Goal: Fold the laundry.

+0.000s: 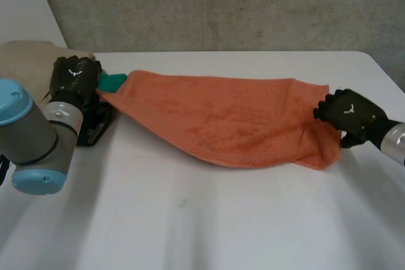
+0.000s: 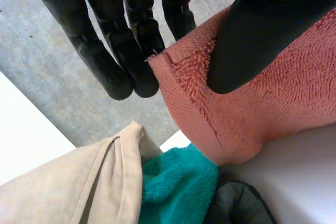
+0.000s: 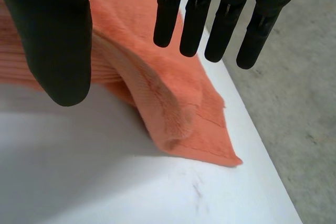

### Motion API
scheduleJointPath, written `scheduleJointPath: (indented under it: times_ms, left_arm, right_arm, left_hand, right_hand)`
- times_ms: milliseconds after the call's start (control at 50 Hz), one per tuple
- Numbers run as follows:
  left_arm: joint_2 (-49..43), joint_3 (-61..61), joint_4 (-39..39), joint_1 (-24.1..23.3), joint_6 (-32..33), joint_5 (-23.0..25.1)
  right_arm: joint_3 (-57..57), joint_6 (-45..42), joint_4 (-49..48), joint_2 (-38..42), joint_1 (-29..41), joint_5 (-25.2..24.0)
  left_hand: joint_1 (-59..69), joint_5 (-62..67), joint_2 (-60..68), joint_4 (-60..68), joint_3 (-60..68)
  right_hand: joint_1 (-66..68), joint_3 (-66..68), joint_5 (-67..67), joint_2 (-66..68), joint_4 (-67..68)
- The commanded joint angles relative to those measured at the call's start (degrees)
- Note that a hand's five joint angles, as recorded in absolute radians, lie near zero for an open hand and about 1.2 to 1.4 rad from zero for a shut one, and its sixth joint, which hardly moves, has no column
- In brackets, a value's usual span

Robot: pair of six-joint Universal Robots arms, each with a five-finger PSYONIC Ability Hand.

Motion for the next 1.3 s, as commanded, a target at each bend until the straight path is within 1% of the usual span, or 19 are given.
scheduleJointPath:
  times_ms: [20, 140, 220, 300, 380, 400, 460, 480, 560, 680, 760, 860, 920, 940, 1020, 1100, 1180, 1200, 1300]
  left_arm:
    - [-0.22, -0.31, -0.18, 0.53, -1.42, -0.14]
    - [0.04, -0.57, -1.23, 0.44, -1.77, -0.14]
    - [0.74, -1.36, -2.55, 0.09, -1.33, -0.23]
    - [2.49, -3.12, -4.92, -0.09, 0.86, -0.32]
    - [8.37, -5.93, -8.79, 0.09, 4.46, -0.05]
    - [11.52, -6.81, -10.71, 0.17, 5.95, 0.03]
    - [16.54, -7.43, -14.41, 0.44, 7.80, 0.03]
    - [19.87, -7.60, -17.29, 0.61, 8.94, 0.03]
    - [27.61, -6.99, -24.76, 0.88, 11.40, 0.56]
    - [32.73, -4.01, -34.27, 0.96, 14.04, 1.53]
    - [28.35, -1.37, -40.42, 1.32, 15.98, 1.27]
    - [14.50, 4.15, -43.95, 0.79, 18.43, 1.00]
    - [7.01, 8.99, -44.74, 0.53, 19.93, -0.05]
    - [2.46, 13.27, -45.61, 0.18, 20.98, -1.18]
    - [-7.13, 27.14, -47.46, -1.49, 23.36, -4.09]
    - [-13.40, 44.13, -45.11, -2.37, 23.81, -5.15]
    - [-15.87, 58.03, -32.73, -2.55, 22.49, -4.27]
    - [-16.04, 61.27, -25.13, -2.46, 21.70, -4.62]
    - [-14.29, 59.38, -5.65, -1.76, 17.40, -6.29]
  right_arm:
    - [5.61, -10.98, -0.42, 1.17, -2.69, -8.55]
    - [6.06, -14.34, -0.77, 3.81, -3.05, -10.06]
    - [5.88, -13.99, 0.54, 4.78, -3.66, -10.76]
    - [5.53, -9.26, 5.11, 0.92, -4.89, -13.57]
    - [3.25, 4.88, 7.67, -5.93, -5.86, -12.79]
    - [2.11, 11.26, 7.58, -8.30, -6.47, -9.56]
    - [0.09, 19.65, 8.19, -12.52, -7.09, -2.35]
    - [-1.66, 24.02, 8.80, -14.97, -7.44, 3.24]
    - [-5.36, 29.50, 13.44, -20.08, -8.06, 12.76]
    - [-8.88, 26.10, 20.93, -21.15, -5.43, 14.90]
    - [-10.64, 20.56, 24.53, -17.03, -0.60, 19.11]
    - [-14.24, 11.44, 28.75, -6.59, 4.67, 30.16]
    - [-17.40, 7.91, 30.08, -1.48, 6.17, 34.40]
    - [-20.20, 6.33, 30.34, 1.32, 7.40, 37.11]
    - [-29.94, 7.10, 29.47, 7.04, 10.48, 41.17]
    - [-43.49, 11.31, 23.68, 10.40, 11.98, 41.09]
    - [-53.26, 19.48, 10.25, 11.37, 11.98, 41.09]
    - [-53.79, 22.72, 2.82, 10.93, 11.98, 41.09]
    - [-49.33, 30.74, -18.50, 7.24, 10.57, 40.39]
  left_hand:
    - [14.02, 13.78, 11.53, 11.29, 11.87]
    - [14.02, 13.78, 11.53, 11.29, 11.87]
    - [14.02, 13.78, 11.53, 11.29, 11.87]
    - [14.02, 13.78, 11.53, 11.29, 11.87]
    - [14.02, 13.78, 11.53, 11.29, 11.87]
    - [14.02, 13.78, 11.53, 11.29, 11.87]
    - [14.02, 13.78, 11.53, 11.29, 11.87]
    - [14.02, 13.78, 11.53, 11.29, 11.87]
    - [14.02, 13.78, 11.53, 11.29, 11.87]
    - [14.02, 13.78, 11.53, 11.29, 11.87]
    - [14.02, 13.78, 11.53, 11.29, 11.87]
    - [14.02, 13.78, 11.53, 11.29, 11.87]
    - [14.02, 13.78, 11.53, 11.29, 11.87]
    - [14.02, 13.78, 11.53, 11.29, 11.87]
    - [14.02, 13.78, 11.53, 11.29, 11.87]
    - [14.02, 13.78, 11.53, 11.29, 11.87]
    - [14.02, 13.78, 11.53, 11.29, 11.87]
    - [14.02, 13.78, 11.53, 11.29, 11.87]
    - [14.02, 13.78, 11.53, 11.29, 11.87]
  right_hand:
    - [3.69, 4.10, 5.69, 4.21, 4.30]
    - [13.75, 14.17, 15.76, 14.28, 14.37]
    - [48.37, 48.78, 50.37, 48.89, 48.98]
    - [48.46, 48.88, 50.46, 48.99, 49.07]
    - [48.46, 48.88, 50.46, 48.99, 49.07]
    - [48.46, 48.88, 50.46, 48.99, 49.07]
    - [48.46, 48.88, 50.46, 48.99, 49.07]
    - [48.46, 48.88, 50.46, 48.99, 49.07]
    - [48.46, 48.88, 50.46, 48.99, 49.07]
    - [48.46, 48.88, 50.46, 48.99, 49.07]
    - [48.46, 48.88, 50.46, 48.99, 49.07]
    - [48.46, 48.88, 50.46, 48.99, 49.07]
    - [48.46, 48.88, 50.46, 48.99, 49.07]
    - [48.46, 48.88, 50.46, 48.99, 49.07]
    - [48.46, 48.88, 50.46, 48.99, 49.07]
    - [48.46, 48.88, 50.46, 48.99, 49.07]
    - [48.46, 48.88, 50.46, 48.99, 49.07]
    - [48.46, 48.88, 50.46, 48.99, 49.07]
    - [48.46, 48.88, 50.46, 48.99, 49.07]
